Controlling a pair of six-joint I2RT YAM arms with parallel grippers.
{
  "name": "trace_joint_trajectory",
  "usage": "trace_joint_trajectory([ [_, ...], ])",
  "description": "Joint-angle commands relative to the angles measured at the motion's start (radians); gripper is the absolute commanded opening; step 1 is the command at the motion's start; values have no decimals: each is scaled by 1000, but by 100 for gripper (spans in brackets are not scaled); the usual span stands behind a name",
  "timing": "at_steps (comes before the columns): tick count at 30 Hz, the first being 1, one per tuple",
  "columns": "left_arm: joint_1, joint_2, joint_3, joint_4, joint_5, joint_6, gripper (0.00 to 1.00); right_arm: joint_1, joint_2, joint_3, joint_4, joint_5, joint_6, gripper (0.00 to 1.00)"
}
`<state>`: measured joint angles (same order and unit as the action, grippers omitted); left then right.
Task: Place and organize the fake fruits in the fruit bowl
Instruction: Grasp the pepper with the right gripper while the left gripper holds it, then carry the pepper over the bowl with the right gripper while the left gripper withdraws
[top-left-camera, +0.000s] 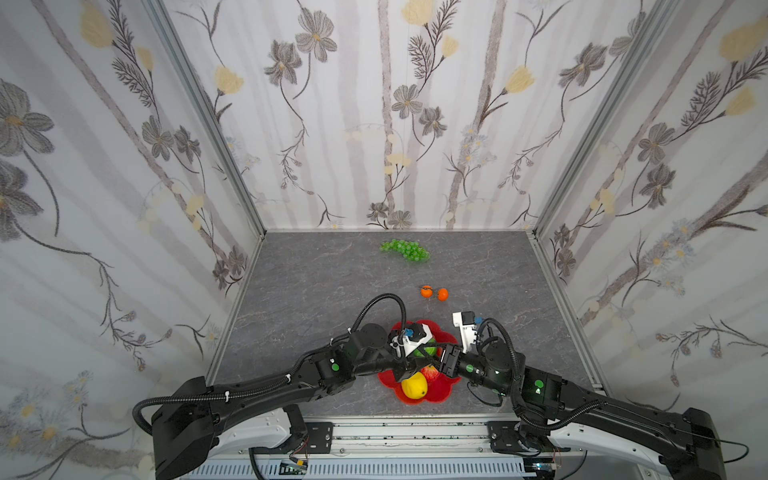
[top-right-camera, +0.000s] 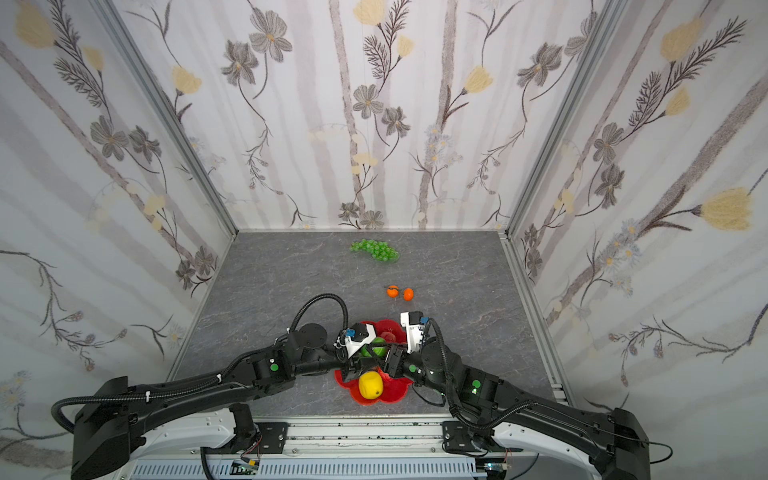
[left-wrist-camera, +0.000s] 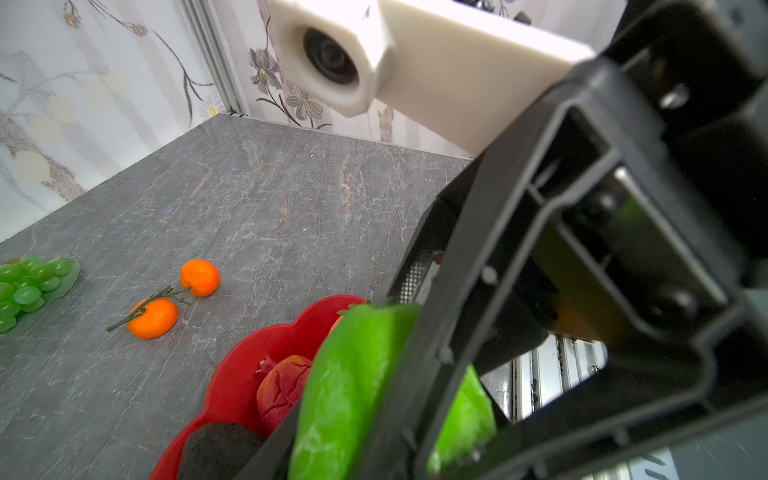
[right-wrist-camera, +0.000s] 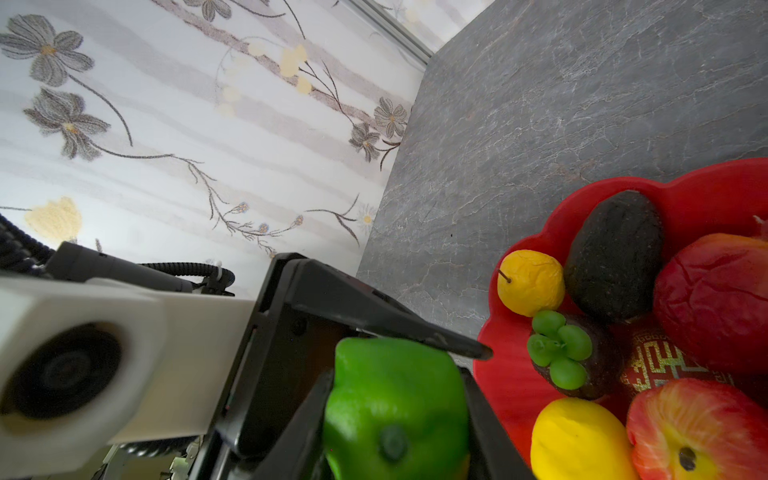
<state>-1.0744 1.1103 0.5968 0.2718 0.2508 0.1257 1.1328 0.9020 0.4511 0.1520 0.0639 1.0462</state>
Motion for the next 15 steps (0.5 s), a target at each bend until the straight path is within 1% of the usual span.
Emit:
trace_joint_trajectory([
  [1, -1, -3, 4, -13, -6, 18, 56, 4, 11, 21, 1, 12, -21, 37],
  [5, -2, -25, -7, -22, -29, 9, 64, 4, 14, 28, -40, 48, -34, 35],
  [9, -1, -73, -27, -42, -59, -29, 74, 4, -10, 53, -132, 121, -62, 35],
  [12, -1, -127, -44, -88, -97, -69, 79, 4, -34, 61, -191, 175, -79, 35],
  [15, -1, -215, -90, -118, -146, -123, 85, 4, -41, 67, -236, 215, -92, 34],
])
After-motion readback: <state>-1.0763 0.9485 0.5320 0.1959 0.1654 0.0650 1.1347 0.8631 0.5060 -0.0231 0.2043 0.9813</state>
